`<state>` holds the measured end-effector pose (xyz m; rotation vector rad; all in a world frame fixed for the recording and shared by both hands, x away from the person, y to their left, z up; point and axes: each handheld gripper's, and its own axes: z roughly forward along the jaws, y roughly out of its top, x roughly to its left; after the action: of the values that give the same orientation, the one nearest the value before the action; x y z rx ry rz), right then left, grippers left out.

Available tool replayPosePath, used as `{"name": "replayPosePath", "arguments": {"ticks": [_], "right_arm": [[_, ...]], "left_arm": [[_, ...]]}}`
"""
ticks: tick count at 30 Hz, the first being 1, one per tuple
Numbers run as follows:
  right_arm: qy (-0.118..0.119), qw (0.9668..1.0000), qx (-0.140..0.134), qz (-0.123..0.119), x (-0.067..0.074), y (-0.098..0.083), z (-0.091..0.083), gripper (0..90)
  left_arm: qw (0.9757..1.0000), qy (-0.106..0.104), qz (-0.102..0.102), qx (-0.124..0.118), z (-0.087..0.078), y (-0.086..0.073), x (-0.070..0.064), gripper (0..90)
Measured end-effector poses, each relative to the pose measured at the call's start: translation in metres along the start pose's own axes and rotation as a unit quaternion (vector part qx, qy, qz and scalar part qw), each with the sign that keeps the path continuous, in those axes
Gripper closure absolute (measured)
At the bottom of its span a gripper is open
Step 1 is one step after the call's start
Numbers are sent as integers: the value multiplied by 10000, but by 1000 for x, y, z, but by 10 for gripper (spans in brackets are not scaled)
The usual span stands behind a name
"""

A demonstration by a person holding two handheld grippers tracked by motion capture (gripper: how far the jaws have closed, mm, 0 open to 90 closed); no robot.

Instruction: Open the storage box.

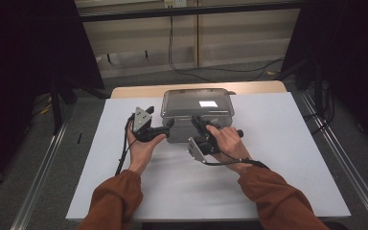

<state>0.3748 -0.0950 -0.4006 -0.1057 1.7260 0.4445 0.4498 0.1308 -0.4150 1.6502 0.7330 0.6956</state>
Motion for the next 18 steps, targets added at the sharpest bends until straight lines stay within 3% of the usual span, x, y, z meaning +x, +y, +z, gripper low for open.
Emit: {"name": "replayPosePath", "arguments": {"ticks": [8,13,15,16,18], "right_arm": [[36,9999,33,136,1,-3,0,767],[46,9984,75,550,-4,-15,-1,680],[49,9972,106,742,-6,-20,-3,648],[81,9953,134,955,-7,-24,-4,598],[102,9942,140,1060,-7,-27,-5,558]], "left_arm": [[9998,90,200,8,0,1,2,123],[9996,59,283,25,0,0,0,149],[9997,53,252,27,0,0,0,154],[9995,64,304,30,0,1,0,157],[9996,69,265,7,-1,1,0,164]]}}
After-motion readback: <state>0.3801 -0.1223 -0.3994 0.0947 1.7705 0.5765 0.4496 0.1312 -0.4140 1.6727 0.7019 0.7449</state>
